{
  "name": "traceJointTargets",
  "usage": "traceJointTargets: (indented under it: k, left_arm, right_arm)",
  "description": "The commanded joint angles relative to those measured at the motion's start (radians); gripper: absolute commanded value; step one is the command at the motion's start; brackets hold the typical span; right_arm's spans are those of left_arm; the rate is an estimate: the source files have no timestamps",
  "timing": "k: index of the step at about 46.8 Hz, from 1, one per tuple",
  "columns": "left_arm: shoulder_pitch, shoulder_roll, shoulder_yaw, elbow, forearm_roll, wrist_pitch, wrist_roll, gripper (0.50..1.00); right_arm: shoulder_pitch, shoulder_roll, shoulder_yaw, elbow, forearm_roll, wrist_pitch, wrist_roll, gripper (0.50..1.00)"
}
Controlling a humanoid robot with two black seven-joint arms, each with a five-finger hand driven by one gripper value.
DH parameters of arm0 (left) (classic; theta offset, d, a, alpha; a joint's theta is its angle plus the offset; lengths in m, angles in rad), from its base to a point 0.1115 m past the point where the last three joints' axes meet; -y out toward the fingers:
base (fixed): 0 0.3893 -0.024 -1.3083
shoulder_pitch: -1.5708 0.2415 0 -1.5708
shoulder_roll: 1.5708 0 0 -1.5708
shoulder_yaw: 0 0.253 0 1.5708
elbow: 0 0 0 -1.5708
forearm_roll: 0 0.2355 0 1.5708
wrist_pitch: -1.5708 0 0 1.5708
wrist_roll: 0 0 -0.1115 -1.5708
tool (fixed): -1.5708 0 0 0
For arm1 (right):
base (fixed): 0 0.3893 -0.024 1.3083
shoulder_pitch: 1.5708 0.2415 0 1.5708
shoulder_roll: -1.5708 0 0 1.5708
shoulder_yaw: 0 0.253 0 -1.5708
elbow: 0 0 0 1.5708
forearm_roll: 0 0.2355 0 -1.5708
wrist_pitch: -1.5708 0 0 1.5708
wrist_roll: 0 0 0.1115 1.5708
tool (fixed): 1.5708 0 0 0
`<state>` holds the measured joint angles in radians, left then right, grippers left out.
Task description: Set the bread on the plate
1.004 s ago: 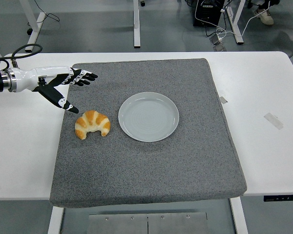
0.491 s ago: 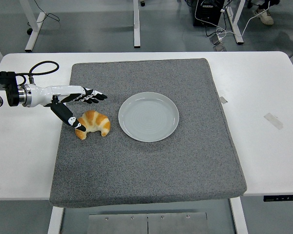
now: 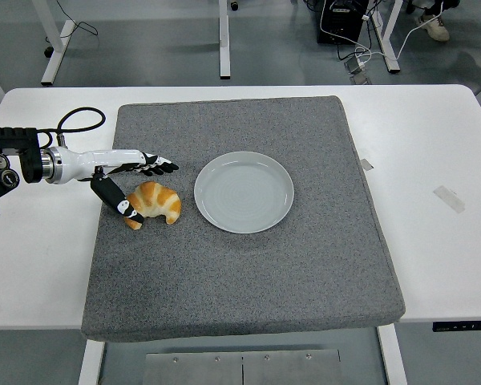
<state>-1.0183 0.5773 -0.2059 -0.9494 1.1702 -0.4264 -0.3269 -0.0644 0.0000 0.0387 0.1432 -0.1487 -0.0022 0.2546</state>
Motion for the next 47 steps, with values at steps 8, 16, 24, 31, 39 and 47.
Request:
traceJointTargets:
  k: [8, 16, 24, 31, 39, 47]
  left_arm:
    - [0.0, -0.01, 0.013, 0.0, 0.011, 0.028, -0.008, 0.918]
    - [0.0, -0.023, 0.014, 0.0, 0.045, 0.051, -0.024, 0.862]
    - [0.001, -0.033, 0.014, 0.0, 0.068, 0.075, -0.043, 0.781]
    - [0.0, -0.033, 0.022, 0.0, 0.106, 0.097, -0.07, 0.701]
    - [-0.009, -0.033, 0.075, 0.0, 0.123, 0.129, -0.089, 0.655]
    - [-0.009, -0.033, 0.085, 0.0, 0.149, 0.146, -0.101, 0.655]
  right_arm:
    - [0.0, 0.0, 0.0, -0.001, 0.0, -0.001, 0.0, 1.0]
    - [0.0, 0.0, 0.001, -0.001, 0.0, -0.001, 0.0, 1.0]
    - [0.0, 0.0, 0.0, -0.001, 0.0, -0.001, 0.0, 1.0]
    - [0.0, 0.0, 0.0, -0.001, 0.0, 0.001, 0.0, 1.0]
    - [0.0, 0.0, 0.001, -0.001, 0.0, 0.001, 0.0, 1.0]
    - [0.0, 0.0, 0.0, -0.001, 0.0, 0.001, 0.0, 1.0]
